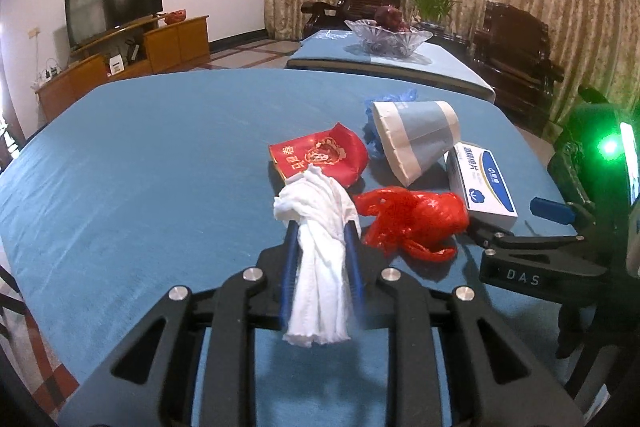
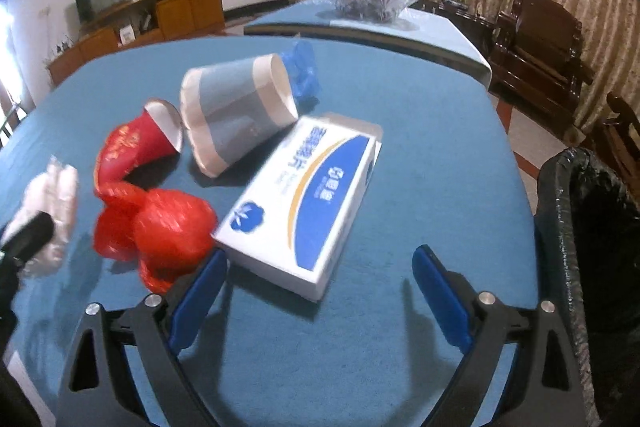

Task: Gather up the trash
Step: 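Grasp the white tissue box with the right gripper while the left gripper holds the tissue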

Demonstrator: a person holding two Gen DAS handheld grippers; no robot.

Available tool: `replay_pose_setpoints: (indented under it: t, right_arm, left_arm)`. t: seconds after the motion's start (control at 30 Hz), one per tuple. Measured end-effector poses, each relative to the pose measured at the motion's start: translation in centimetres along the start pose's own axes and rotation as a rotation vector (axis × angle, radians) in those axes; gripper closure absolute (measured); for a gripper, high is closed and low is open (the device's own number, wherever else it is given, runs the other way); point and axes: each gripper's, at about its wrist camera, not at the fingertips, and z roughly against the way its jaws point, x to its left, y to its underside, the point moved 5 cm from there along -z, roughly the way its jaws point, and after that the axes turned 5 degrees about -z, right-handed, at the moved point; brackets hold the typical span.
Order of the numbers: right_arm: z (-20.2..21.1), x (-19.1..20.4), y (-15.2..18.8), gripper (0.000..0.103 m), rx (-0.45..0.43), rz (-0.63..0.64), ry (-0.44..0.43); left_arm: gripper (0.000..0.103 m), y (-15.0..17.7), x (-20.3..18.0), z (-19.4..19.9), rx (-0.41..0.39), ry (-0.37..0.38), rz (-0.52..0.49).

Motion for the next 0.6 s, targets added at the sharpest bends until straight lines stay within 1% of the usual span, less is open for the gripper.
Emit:
replay_pose_setpoints:
  t: [0.1, 0.17, 0.23, 0.27, 0.37, 0.43, 0.53, 0.6]
  right_arm:
    - [0.4, -1.8, 0.3, 0.012, 0.006, -0.012, 0.05]
    - [0.7, -3.3, 0.4, 0.012, 0.011, -0.032, 0.098]
    - [1.0, -4.2, 0.2, 0.012, 0.005, -0.048, 0.117]
    - [1.3, -4.4, 0.1, 0.012, -0.001, -0.056, 0.112]
    - [2.0, -3.4, -0.5, 0.012, -0.03, -0.078, 0.033]
    - [2.2, -2.3, -0.9, 0.012, -0.048, -0.078, 0.004]
    - [1.3, -0.8, -1.6, 0.012, -0.059, -0.049, 0.024]
    - [0.5, -0.5, -1.9, 0.012, -0.056, -0.059, 0.031]
  left_arm:
    - [0.081, -0.1, 0.0, 0.0, -0.006, 0.001, -0.007]
    - [0.081, 0.0, -0.2, -0.1, -0.009, 0.005, -0.006]
    - [0.081, -0.1, -0.3, -0.2, -0.009, 0.009, -0.005]
    - [0.081, -0.1, -0.4, -0.2, -0.009, 0.01, -0.005]
    - [0.081, -0.3, -0.7, -0.2, -0.017, 0.009, -0.009]
    - [0.081, -0.4, -0.8, -0.2, -0.02, 0.008, -0.011]
    - [0.081, -0.6, -0.6, -0.3, -0.022, 0.001, -0.012]
    - [0.081, -0.6, -0.4, -0.5, -0.021, -0.005, -0.007]
